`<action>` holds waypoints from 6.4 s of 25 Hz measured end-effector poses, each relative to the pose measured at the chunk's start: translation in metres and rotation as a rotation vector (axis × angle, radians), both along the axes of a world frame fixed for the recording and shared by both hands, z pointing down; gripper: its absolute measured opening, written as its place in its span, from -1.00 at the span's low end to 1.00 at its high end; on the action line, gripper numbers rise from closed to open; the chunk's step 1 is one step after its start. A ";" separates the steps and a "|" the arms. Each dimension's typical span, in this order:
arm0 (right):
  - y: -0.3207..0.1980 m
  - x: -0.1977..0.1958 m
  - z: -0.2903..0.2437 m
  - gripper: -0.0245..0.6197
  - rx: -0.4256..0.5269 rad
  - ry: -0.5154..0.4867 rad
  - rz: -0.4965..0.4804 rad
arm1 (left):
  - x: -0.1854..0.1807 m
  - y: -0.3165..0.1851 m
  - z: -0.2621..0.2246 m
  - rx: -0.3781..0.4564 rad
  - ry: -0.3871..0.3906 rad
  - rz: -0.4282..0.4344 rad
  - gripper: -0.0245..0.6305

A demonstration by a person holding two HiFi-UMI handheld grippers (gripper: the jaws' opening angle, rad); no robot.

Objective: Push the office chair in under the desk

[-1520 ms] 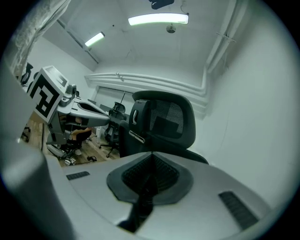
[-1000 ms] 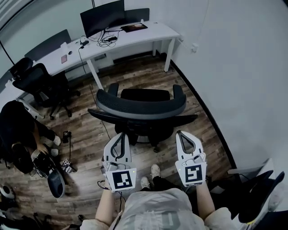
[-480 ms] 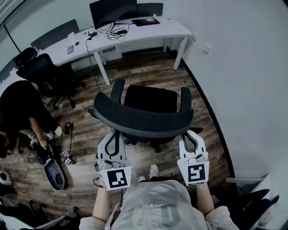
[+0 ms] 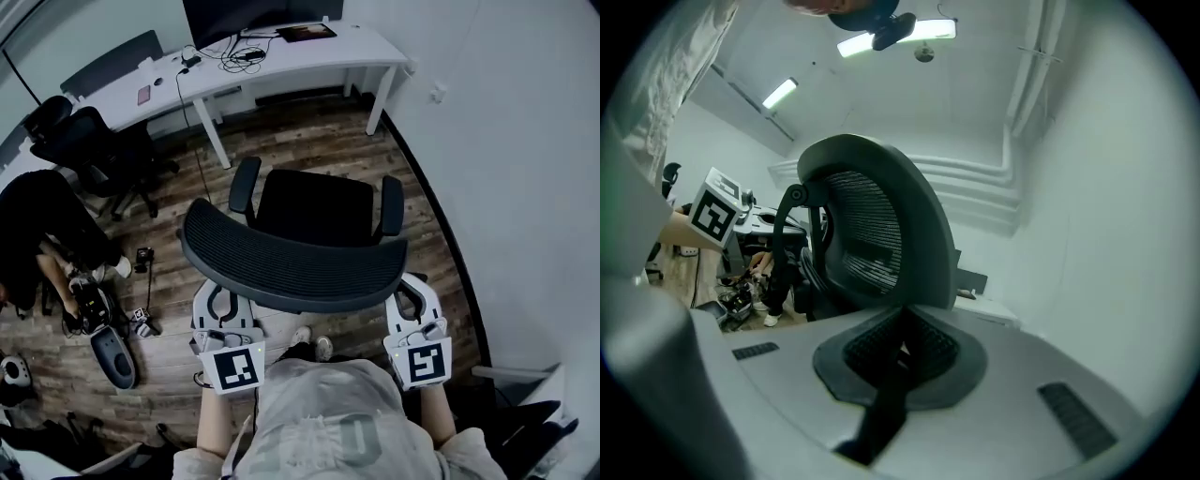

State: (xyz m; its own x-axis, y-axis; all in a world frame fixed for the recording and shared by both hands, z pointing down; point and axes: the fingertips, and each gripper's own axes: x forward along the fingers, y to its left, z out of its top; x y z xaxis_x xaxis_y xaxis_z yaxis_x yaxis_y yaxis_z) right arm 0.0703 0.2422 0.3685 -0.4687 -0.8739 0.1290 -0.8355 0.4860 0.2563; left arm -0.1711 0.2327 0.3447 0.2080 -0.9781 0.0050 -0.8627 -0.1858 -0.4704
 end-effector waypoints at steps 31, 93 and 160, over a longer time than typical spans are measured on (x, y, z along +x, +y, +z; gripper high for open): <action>0.018 -0.007 0.041 -0.24 -0.254 0.591 -0.275 | -0.016 -0.010 0.065 -0.419 -0.529 0.331 -0.11; -0.232 0.022 0.066 -0.35 -0.275 0.833 -0.171 | 0.013 -0.258 0.077 -0.409 -0.697 0.333 -0.33; -0.893 0.065 0.066 -0.32 -0.202 0.880 -0.318 | 0.057 -0.849 0.071 -0.520 -0.719 0.126 -0.41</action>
State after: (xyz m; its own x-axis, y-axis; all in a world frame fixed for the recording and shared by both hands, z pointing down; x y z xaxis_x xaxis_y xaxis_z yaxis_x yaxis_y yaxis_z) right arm 0.1355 -0.6504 0.4343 -0.3435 -0.6447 0.6829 -0.2044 0.7610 0.6157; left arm -0.1140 -0.6164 0.4156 0.0898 -0.7860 0.6117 -0.3504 -0.5999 -0.7193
